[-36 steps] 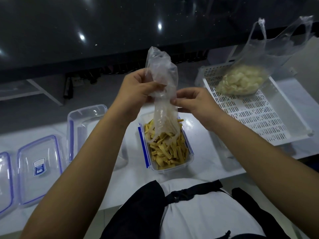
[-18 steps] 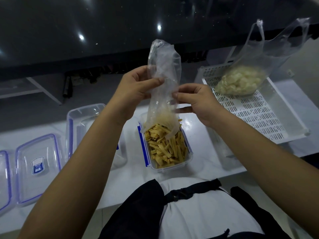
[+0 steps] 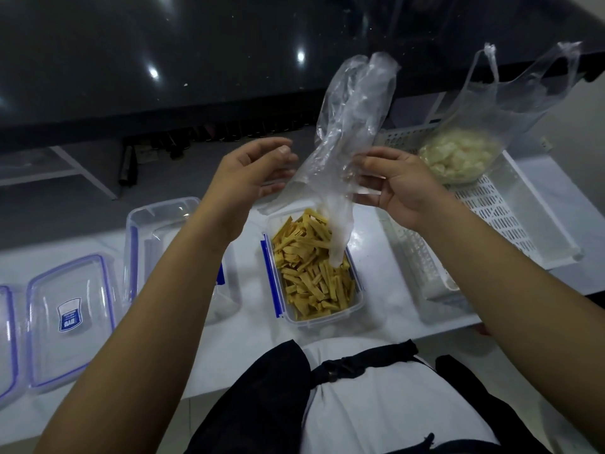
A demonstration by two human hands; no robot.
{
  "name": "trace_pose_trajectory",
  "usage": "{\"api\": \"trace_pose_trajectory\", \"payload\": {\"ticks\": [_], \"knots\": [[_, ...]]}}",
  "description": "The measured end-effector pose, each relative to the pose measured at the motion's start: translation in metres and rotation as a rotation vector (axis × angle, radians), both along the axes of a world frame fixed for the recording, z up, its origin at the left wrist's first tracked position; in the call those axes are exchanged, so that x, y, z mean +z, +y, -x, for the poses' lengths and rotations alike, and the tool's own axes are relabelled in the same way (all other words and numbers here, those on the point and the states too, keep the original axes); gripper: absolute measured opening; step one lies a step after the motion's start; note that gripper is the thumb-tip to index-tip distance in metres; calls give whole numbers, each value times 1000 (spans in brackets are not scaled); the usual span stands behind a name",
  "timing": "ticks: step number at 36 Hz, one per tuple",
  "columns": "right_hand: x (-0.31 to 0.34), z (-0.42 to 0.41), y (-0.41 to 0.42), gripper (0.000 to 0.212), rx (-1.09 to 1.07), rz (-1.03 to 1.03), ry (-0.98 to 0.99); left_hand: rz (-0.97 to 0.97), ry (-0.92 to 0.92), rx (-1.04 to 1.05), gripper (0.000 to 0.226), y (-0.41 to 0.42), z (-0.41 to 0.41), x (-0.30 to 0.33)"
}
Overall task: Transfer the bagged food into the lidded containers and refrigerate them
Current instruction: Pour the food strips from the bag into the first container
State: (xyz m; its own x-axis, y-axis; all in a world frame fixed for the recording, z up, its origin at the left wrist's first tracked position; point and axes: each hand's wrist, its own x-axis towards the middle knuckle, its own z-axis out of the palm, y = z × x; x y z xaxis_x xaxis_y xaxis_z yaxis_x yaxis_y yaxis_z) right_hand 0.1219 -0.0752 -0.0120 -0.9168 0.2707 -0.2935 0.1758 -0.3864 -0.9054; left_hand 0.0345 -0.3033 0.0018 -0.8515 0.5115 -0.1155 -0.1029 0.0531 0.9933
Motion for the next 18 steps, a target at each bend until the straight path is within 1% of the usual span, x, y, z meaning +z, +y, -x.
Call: {"api": "trace_pose_trajectory", "payload": {"ticks": [3, 5, 7, 10, 11, 15, 18], "knots": [[2, -4, -1, 9, -39, 3, 14, -2, -16, 20, 22, -5, -4, -11], [5, -7, -1, 10, -75, -31, 50, -9, -27, 55, 21, -9, -6, -17], [8, -10, -2, 10, -96, -151, 76, -5, -27, 95, 18, -14, -8, -24], [6, -15, -7, 11, -86, -412, 77, 12, -21, 152, 15, -20, -10, -32], [6, -16, -9, 12, -90, -443, 73, 17, -22, 167, 15, -21, -11, -35], [9, -21, -6, 18, -174, -434, 93, 23, -39, 180, 16, -26, -13, -40], [9, -24, -5, 8, -150, -445, 38, 32, -55, 171, 17, -25, -17, -43]]}}
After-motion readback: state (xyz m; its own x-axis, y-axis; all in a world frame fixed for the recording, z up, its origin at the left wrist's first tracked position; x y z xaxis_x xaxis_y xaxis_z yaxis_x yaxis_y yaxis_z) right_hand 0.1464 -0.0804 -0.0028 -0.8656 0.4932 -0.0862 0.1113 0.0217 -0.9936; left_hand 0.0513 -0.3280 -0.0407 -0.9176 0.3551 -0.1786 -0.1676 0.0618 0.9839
